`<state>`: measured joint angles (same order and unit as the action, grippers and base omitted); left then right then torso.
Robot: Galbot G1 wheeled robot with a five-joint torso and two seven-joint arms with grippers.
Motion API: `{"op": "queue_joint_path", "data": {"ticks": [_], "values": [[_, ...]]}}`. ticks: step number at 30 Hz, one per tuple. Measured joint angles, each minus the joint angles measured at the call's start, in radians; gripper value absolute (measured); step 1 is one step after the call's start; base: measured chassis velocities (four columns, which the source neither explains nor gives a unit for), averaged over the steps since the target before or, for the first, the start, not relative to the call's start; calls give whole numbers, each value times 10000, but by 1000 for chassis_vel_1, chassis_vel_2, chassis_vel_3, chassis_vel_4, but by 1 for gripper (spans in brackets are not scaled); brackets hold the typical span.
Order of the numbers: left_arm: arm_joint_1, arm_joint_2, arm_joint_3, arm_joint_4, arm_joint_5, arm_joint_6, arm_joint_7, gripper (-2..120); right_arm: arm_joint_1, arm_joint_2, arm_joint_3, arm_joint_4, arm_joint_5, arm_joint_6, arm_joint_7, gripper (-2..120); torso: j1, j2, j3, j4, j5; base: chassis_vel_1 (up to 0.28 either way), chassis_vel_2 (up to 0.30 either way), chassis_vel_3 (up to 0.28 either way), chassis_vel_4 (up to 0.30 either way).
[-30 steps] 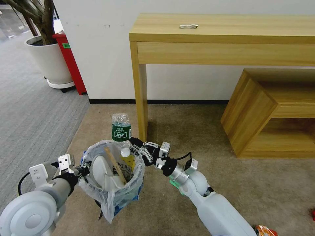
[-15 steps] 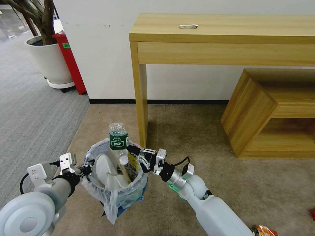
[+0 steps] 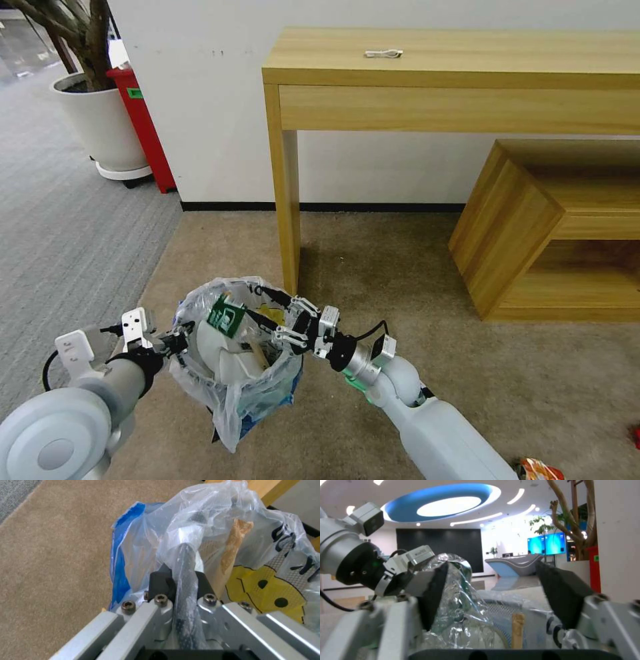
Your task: Pick up the trash bin and place the garbage on the floor into it.
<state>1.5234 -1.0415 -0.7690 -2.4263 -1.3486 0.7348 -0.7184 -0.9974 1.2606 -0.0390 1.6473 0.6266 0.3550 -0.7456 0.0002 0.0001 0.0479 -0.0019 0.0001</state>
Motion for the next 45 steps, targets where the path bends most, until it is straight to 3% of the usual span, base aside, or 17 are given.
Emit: {"op": "queue_joint_path", "data": {"ticks": [1, 9, 14, 18, 20, 21, 24, 28, 36, 45], "values": [[-11, 5, -19, 18, -19, 1, 0, 2, -14, -57, 33, 43, 5, 15, -25, 79, 0, 0, 0, 0, 0, 0, 0, 0, 0], [-82, 41, -116, 152, -44, -5, -62, 2, -161, -462, 277, 424, 211, 122, -52, 100, 0, 0, 0, 0, 0, 0, 0, 0, 0], [-122, 59, -171, 309, 19, -62, -157, 2, -291, -712, 553, 758, 405, 178, -18, 100, 0, 0, 0, 0, 0, 0, 0, 0, 0], [-165, 76, -203, 453, 202, -181, -174, 2, -399, -944, 826, 1116, 473, 241, 639, 100, 0, -2, 0, 0, -1, 0, 0, 0, 0], [-175, 109, -219, 537, 501, -247, -173, 2, -547, -1131, 1282, 1621, 92, 170, 2496, 100, 0, -2, 0, 0, 0, 0, 0, 0, 0], [-175, 109, -219, 537, 501, -247, -173, 2, -547, -1131, 1282, 1621, 92, 170, 2496, 100, 0, -2, 0, 0, 0, 0, 0, 0, 0], [-170, 133, -252, 599, 820, -267, -147, 2, -826, -1478, 2351, 2036, -697, -168, 4605, 100, 0, -2, -1, -1, -1, 0, 0, 0, 0], [-165, 136, -281, 632, 880, -290, -116, 2, -1340, -1789, 3407, 2368, -666, -263, 5015, 100, 0, -2, -1, 0, 0, 0, 0, 0, 0], [-248, 153, -312, 700, 890, -346, -73, 2, -2608, -1710, 5142, 3154, -997, -517, 5737, 100, 0, -1, -1, -1, 2, 0, 0, 0, 0], [-254, 120, -312, 700, 981, -395, 157, 2, -3525, -1350, 5914, 3755, -1049, -529, 5697, 100, 0, -2, -1, -1, 0, 0, 0, 0, 0]]}}
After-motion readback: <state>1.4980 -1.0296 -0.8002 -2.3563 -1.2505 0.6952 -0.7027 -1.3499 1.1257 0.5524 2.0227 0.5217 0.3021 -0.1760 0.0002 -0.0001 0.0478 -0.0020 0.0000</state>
